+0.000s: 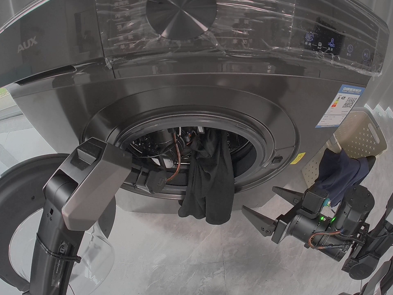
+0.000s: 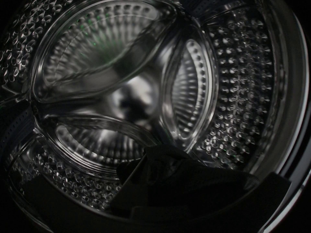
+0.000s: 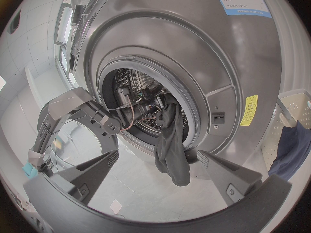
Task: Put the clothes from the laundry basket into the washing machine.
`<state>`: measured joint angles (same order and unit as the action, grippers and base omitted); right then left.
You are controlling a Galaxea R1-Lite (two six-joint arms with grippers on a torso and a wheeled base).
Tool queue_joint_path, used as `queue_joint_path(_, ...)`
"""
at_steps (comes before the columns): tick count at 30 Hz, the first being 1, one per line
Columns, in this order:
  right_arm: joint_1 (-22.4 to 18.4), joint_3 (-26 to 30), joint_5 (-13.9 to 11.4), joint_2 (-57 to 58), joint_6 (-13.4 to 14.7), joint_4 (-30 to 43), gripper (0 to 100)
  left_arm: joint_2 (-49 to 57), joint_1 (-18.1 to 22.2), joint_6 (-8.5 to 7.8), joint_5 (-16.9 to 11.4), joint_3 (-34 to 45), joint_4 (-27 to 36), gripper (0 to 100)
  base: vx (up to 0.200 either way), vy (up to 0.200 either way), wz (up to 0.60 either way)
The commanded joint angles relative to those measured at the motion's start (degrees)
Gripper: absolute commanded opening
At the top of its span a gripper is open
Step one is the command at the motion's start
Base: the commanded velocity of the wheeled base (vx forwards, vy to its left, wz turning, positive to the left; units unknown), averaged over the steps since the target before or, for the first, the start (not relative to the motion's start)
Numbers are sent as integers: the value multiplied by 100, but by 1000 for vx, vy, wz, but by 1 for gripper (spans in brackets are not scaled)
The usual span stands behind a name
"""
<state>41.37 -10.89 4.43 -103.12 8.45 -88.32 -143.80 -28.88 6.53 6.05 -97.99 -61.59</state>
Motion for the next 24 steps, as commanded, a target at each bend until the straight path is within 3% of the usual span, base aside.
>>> queue_joint_path(1,2,8,-3,-6,-1,-1,100,-386,146,-3,186,-643,332,0,0,0,0)
queue_joint_path(7,2,-1,-3,-6,-1,-1,100,-324,146,58,204,-511,323,0,0,0,0)
queue_joint_path(8,2,8,-3,-15,-1,-1,100,-289,137,102,204,-432,314,100,0,0,0)
queue_joint_path(12,2,-1,-3,-15,-1,-10,100,-34,84,278,239,69,305,100,0,0,0)
queue_joint_path(20,2,-10,-3,-41,-1,-10,100,485,-118,261,151,1423,279,100,0,0,0)
queue_joint_path(24,2,-10,-3,-41,-1,-10,100,643,-382,269,-156,1968,244,100,0,0,0)
